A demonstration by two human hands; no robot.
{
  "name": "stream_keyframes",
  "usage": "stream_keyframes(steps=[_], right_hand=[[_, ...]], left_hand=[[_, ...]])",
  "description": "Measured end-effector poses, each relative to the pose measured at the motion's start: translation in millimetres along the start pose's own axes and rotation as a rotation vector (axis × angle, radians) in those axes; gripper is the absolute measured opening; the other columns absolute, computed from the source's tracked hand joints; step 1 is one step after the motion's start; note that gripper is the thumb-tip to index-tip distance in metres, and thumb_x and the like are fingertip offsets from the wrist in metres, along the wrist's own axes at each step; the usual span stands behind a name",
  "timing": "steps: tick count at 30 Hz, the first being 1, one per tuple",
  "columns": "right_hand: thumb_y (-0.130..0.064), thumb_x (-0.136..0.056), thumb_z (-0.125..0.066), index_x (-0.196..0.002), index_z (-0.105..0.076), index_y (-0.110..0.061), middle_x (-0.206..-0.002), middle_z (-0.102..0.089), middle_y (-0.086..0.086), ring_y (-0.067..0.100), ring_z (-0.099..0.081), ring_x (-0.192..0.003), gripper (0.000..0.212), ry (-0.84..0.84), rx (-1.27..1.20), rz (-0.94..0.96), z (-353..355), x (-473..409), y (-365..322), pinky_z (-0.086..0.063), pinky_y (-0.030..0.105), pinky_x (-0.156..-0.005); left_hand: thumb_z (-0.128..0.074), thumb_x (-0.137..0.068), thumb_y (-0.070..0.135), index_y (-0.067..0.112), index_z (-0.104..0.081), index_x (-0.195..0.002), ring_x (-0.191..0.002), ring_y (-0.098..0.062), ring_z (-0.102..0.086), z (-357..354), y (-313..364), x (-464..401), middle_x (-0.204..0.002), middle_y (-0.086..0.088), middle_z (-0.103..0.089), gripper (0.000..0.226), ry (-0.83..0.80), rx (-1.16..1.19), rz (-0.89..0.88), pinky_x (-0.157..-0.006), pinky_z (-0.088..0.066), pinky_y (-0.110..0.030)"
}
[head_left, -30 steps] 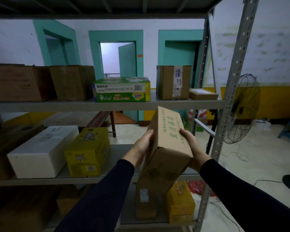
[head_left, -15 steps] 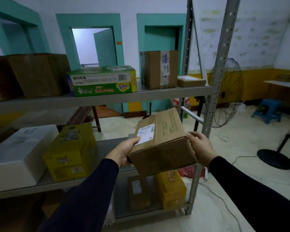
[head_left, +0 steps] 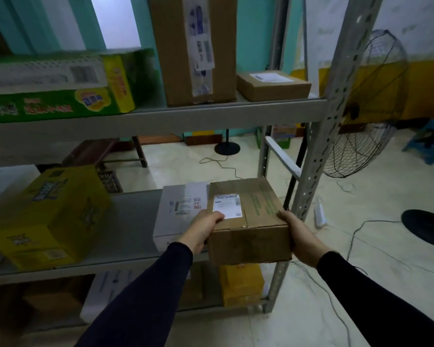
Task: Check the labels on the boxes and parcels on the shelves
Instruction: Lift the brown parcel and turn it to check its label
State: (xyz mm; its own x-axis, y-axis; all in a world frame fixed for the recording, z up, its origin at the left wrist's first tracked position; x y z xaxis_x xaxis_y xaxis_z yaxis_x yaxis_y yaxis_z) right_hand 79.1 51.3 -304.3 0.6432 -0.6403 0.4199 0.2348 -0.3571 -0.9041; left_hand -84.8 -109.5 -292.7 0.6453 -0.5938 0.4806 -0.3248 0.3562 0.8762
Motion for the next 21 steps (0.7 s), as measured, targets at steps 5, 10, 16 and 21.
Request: stream_keyframes(steps=[5, 10, 16, 21], right_hand=[[-0.035, -0.103, -0.049, -0.099, -0.069, -0.02, -0.101, -0.074, 0.009, 0.026, -0.069, -0.093, 0.025, 0.052, 0.093, 0.022, 21, -75, 8, -0.054, 0.046, -0.094], [-0.048, -0.102, -0.045, -0.139, -0.057, -0.027, -0.137, -0.061, -0.003, 0.019, -0.06, -0.118, 0.045, 0.062, 0.25, 0.067, 30, -132, 28, -0.046, 0.042, -0.107], [-0.041, -0.105, -0.044, -0.153, -0.04, -0.019, -0.153, -0.044, 0.003, 0.025, -0.044, -0.137, 0.053, 0.096, 0.417, 0.073, 38, -185, 53, -0.04, 0.036, -0.108], [-0.039, -0.105, -0.043, -0.154, -0.037, -0.024, -0.155, -0.045, 0.0, 0.024, -0.048, -0.135, 0.051, 0.077, 0.502, 0.067, 38, -214, 73, -0.043, 0.035, -0.107]], left_hand=[[-0.061, -0.096, 0.028, 0.021, -0.051, -0.133, -0.092, -0.021, -0.07, -24, -1, -56, -0.111, -0.007, -0.069, 0.038, 0.057, 0.008, -0.014, -0.063, -0.057, -0.028], [-0.063, -0.095, 0.026, 0.021, -0.051, -0.138, -0.097, -0.021, -0.069, -30, -10, -107, -0.121, -0.006, -0.067, 0.045, 0.096, -0.044, -0.024, -0.065, -0.057, -0.025], [-0.055, -0.101, 0.022, 0.023, -0.043, -0.141, -0.107, -0.018, -0.061, -42, -36, -159, -0.135, -0.002, -0.059, 0.042, 0.127, -0.109, -0.03, -0.091, -0.054, -0.031], [-0.053, -0.1, 0.014, 0.025, -0.031, -0.151, -0.127, -0.02, -0.053, -49, -58, -187, -0.144, 0.002, -0.054, 0.056, 0.127, -0.163, 0.0, -0.109, -0.044, -0.038]])
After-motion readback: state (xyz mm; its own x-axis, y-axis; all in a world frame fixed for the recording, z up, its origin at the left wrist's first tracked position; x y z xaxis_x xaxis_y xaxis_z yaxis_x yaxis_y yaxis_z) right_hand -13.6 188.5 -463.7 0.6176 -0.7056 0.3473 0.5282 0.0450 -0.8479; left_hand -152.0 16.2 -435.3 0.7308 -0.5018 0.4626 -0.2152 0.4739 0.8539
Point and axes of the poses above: each hand's wrist, its own x-axis away from the middle knuckle, its own z-axis out of the back of the hand, y = z × x, the point moved 4 cm from there along -x, towards the middle knuckle
